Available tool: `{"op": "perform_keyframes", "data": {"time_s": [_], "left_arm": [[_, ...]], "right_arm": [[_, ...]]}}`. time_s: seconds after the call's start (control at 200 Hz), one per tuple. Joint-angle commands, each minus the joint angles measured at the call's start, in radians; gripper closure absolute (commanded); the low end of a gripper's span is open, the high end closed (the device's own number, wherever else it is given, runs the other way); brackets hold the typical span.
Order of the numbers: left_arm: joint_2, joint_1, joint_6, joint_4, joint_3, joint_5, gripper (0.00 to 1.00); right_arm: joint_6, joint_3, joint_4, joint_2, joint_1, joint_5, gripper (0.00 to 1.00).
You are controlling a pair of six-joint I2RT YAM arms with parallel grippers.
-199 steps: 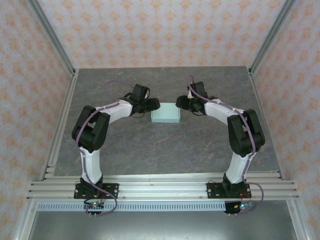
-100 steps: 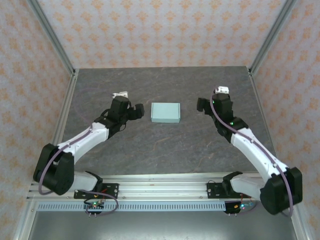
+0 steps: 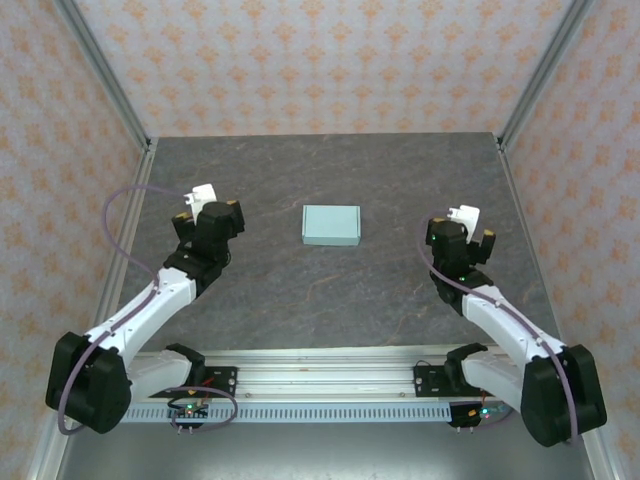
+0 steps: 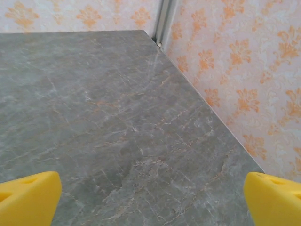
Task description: Fold the paper box
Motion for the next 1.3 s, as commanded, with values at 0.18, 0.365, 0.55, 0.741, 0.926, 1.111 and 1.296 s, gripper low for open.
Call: {"op": "perform_keyframes", "data": {"time_s": [0.18, 0.365, 0.55, 0.741, 0.926, 1.111, 1.296], "left_arm": [[0.112, 0.061, 0.250, 0.341, -0.151, 0.129, 0.00], [0.104, 0.176, 0.219, 0.517, -0.261, 0.255, 0.00], [0.149, 0.329, 0.126, 0.652, -0.327, 0.417, 0.00], [0.287, 0.333, 0.159, 0.883, -0.376, 0.456, 0.00], [0.363, 0.302, 0.243, 0.787, -0.281, 0.550, 0.00], [0.357, 0.299, 0.244, 0.770, -0.275, 0.542, 0.00], [0.358, 0.296, 0.242, 0.766, -0.273, 0.531, 0.00]], "right_arm": [[-0.046, -0.007, 0.207, 0.175, -0.042, -0.074, 0.01], [-0.136, -0.057, 0.385, 0.266, -0.054, -0.172, 0.01], [-0.122, -0.103, 0.521, 0.285, -0.089, -0.252, 0.01], [-0.058, -0.130, 0.574, 0.269, -0.170, -0.403, 0.01], [-0.005, -0.230, 0.903, 0.426, -0.221, -0.475, 0.01], [-0.001, -0.177, 0.828, 0.454, -0.228, -0.487, 0.01], [-0.002, -0.125, 0.760, 0.472, -0.229, -0.486, 0.01]]}}
